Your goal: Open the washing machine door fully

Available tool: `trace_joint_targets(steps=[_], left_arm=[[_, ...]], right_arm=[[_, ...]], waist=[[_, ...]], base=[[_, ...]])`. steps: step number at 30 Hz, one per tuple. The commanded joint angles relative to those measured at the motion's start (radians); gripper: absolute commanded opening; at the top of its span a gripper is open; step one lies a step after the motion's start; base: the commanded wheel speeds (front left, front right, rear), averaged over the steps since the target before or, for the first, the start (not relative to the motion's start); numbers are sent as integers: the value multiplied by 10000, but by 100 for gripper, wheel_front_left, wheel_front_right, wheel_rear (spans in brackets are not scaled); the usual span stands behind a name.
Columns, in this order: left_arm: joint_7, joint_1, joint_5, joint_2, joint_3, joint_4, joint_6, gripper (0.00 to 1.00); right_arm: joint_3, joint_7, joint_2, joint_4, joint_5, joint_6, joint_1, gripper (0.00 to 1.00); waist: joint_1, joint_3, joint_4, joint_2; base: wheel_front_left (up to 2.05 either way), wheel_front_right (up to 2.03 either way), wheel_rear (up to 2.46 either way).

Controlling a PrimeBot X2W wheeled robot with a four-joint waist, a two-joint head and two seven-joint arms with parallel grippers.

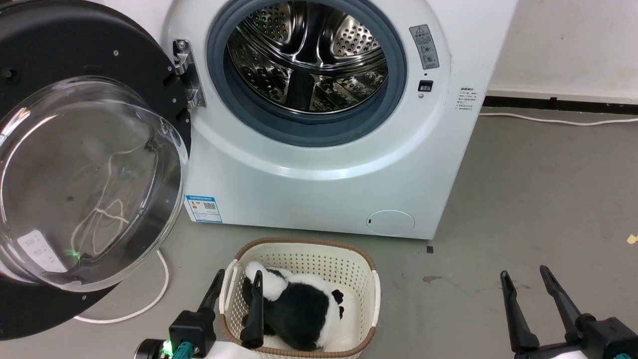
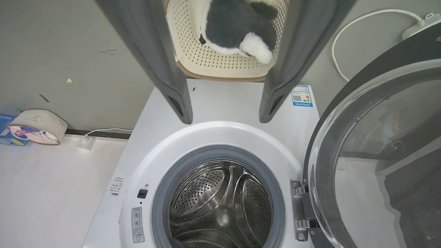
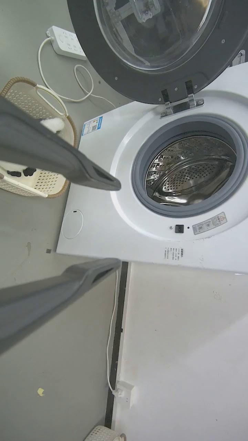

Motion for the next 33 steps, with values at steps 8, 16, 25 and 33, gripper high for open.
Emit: trace_joint_targets(steps=[8,16,25,33], left_arm=[[6,0,-5,-12,-5,74,-60,0],[159,3,104,-14,108,-47,-85,0],[343,7,237,-15,253,-196,-117,0],[506,10,356,-15,380,-328,-145,0]], right_arm=[[16,4,0,38,82,0,-1,0],[60,155,3,7,35,0,-59,0],[114,340,6,-30,-23,1,-129,0],[162,504,9,-64,-75,2,-192,0]], waist=[[0,15,19,0],[0,23,-18,0],[0,32,-63,0],[0,40,-102,0]], base=[[0,0,0],[0,0,0],[0,0,0],[0,0,0]])
